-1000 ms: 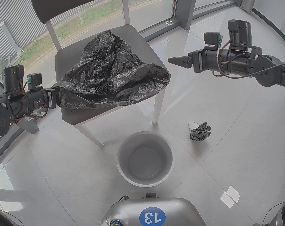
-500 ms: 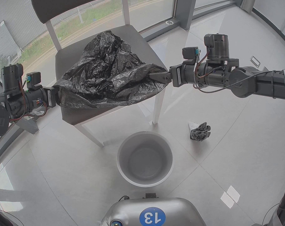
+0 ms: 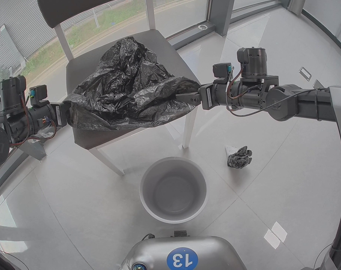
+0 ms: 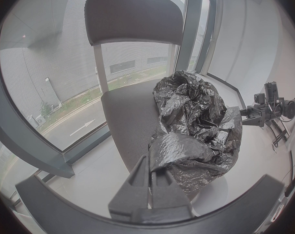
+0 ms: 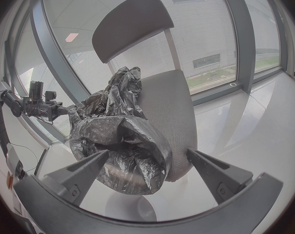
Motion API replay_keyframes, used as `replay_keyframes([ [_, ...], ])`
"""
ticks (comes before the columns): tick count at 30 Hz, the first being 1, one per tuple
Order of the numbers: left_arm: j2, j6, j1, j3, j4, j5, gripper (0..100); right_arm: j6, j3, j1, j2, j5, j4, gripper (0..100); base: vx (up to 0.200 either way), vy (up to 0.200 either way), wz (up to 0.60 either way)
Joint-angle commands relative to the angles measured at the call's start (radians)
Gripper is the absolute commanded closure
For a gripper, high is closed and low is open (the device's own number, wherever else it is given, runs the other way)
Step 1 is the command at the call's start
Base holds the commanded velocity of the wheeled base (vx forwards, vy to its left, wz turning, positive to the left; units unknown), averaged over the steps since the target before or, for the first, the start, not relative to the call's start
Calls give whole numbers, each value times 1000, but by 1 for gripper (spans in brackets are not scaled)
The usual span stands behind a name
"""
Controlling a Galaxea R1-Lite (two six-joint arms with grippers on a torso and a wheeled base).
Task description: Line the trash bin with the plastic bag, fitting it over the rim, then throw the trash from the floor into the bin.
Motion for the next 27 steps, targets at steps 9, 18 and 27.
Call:
replay_keyframes([
  [9,-3,0,-5,6,-3,-4,100,-10,-22,26,20,-1,2,100,0,0,0],
  [18,-6,0,-11,6,-3,-4,100,-11,-50,35,14,-1,14,100,0,0,0],
  [27,-40,-32,-48,18,-3,-2,100,-8,-47,35,-20,-12,66,100,0,0,0],
])
